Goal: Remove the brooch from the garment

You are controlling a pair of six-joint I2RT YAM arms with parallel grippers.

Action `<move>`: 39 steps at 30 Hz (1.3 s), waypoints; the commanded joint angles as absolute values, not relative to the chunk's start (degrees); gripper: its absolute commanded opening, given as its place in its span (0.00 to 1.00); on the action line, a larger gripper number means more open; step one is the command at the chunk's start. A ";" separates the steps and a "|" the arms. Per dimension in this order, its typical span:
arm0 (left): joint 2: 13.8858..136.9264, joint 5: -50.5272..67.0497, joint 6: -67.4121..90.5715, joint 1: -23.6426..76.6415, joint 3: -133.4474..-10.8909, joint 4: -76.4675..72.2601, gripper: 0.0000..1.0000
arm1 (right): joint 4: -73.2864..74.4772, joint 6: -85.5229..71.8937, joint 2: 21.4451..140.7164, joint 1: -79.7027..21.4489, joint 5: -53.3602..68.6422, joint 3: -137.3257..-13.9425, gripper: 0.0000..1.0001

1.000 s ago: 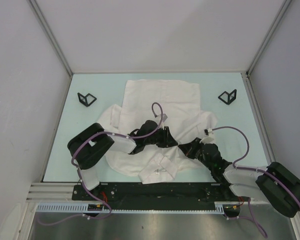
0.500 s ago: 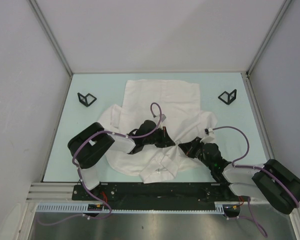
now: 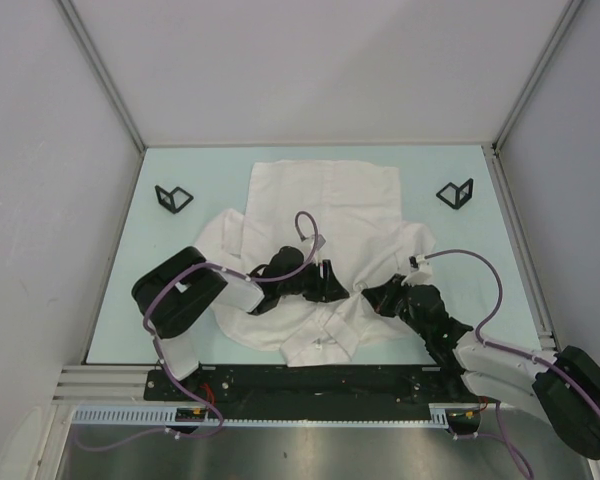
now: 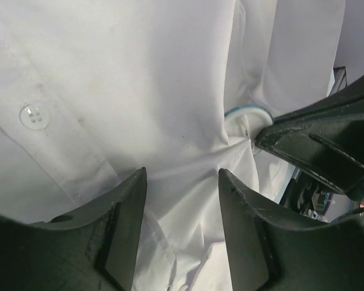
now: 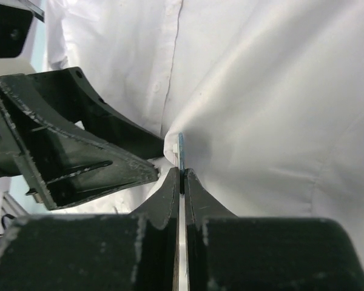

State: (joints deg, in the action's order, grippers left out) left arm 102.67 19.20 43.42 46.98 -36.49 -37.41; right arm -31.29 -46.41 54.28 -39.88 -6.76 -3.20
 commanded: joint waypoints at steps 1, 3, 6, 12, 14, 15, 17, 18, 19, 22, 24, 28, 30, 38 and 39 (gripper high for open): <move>100.37 22.31 40.87 46.93 -35.07 -41.30 0.58 | -23.12 -41.67 52.82 -39.90 -10.28 -7.12 0.00; 101.60 25.82 40.34 46.93 -36.03 -42.71 0.62 | -23.73 -41.22 53.35 -39.90 -9.76 -7.21 0.00; 103.88 29.69 40.87 47.02 -36.91 -44.81 0.78 | -26.10 -41.40 54.49 -39.90 -9.05 -6.94 0.00; 106.69 30.15 41.75 47.02 -40.51 -42.81 0.76 | -31.64 -41.57 55.81 -41.22 -9.32 -6.15 0.00; 108.27 30.32 42.18 47.02 -41.74 -41.93 0.74 | -33.04 -41.49 55.99 -41.83 -10.19 -6.15 0.00; 108.63 30.41 42.36 47.02 -42.18 -41.49 0.73 | -33.48 -41.31 56.07 -42.27 -10.46 -6.07 0.00; 109.51 30.59 43.15 46.93 -43.06 -41.48 0.72 | -34.71 -41.22 56.07 -42.63 -10.98 -5.71 0.00; 109.69 30.67 43.42 46.85 -43.24 -41.48 0.70 | -35.06 -41.22 56.07 -42.89 -11.16 -5.45 0.00; 109.86 30.67 43.59 46.58 -43.50 -41.48 0.68 | -35.42 -41.22 55.81 -42.89 -11.42 -5.10 0.00; 109.69 30.41 44.47 45.88 -42.46 -42.62 0.62 | -36.03 -41.31 55.55 -43.15 -11.78 -4.75 0.00; 109.86 31.37 45.78 45.35 -41.66 -45.33 0.58 | -36.39 -41.31 55.20 -43.15 -11.69 -4.22 0.00; 111.97 34.27 48.69 44.12 -40.61 -50.44 0.53 | -36.83 -41.48 55.02 -43.24 -11.60 -3.60 0.00; 113.19 36.29 50.18 44.03 -40.52 -53.59 0.56 | -36.91 -41.48 55.11 -43.33 -11.60 -3.43 0.00; 114.43 37.71 52.82 43.59 -40.25 -57.92 0.59 | -37.44 -41.66 55.72 -43.50 -11.69 -3.43 0.00; 114.43 37.71 52.91 43.59 -40.34 -58.01 0.59 | -37.53 -41.57 56.07 -43.42 -11.43 -3.51 0.00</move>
State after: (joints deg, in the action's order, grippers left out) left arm 114.34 35.75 51.75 43.75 -40.77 -52.49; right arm -33.39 -41.91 55.81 -43.07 -10.09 -3.53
